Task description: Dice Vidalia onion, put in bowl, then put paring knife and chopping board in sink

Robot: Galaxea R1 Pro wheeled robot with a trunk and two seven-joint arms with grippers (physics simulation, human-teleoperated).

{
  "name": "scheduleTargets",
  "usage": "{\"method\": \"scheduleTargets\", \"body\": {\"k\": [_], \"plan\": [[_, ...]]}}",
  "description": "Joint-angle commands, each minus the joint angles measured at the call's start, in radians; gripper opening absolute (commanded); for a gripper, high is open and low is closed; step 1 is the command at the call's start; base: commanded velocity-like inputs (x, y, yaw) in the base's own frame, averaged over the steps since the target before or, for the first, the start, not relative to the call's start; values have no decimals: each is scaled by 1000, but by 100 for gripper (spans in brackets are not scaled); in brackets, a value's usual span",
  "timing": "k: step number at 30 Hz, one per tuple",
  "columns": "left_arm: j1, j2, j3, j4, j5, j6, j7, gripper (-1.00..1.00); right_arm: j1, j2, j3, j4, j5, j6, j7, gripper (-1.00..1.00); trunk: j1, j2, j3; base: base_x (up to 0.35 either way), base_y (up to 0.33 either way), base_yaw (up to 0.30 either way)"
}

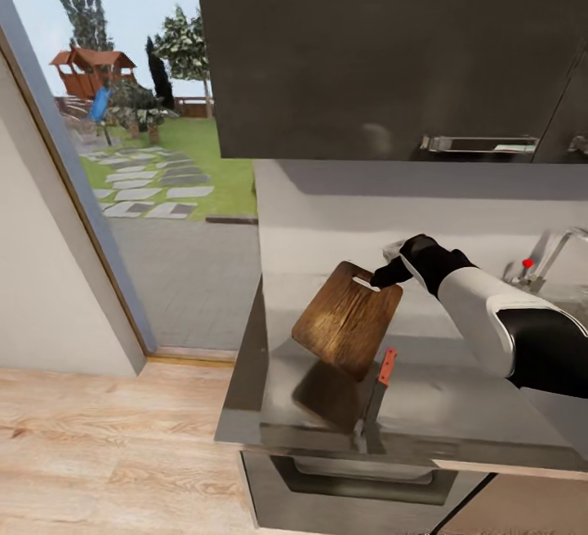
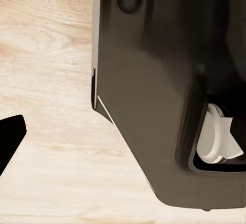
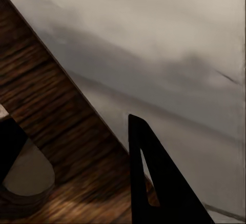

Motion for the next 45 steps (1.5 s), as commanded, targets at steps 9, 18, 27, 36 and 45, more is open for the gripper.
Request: {"method": "scheduleTargets", "body": {"k": [9,18,27,36,45], "plan": [[1,-16,0,-2,2,1,-7,100,-1,-1,3,-2,6,3,9,-100,1,-2,10,0,0,-197],[1,-17,-1,-1,3,1,-7,100,-1,1,2,-2,6,3,9,-100,1,-2,21,0,0,-197],[1,-17,-1,-1,3,1,-7,100,-1,1,1,-2,6,3,10,-100,1,-2,33,0,0,-197],[1,-17,-2,-1,2,1,-7,100,-1,1,-8,-2,3,4,-30,-100,1,-2,34,0,0,-30],[1,-17,-2,0,4,0,-6,100,-1,-21,-470,-2,1,28,-534,-100,1,-2,34,0,0,0]]}}
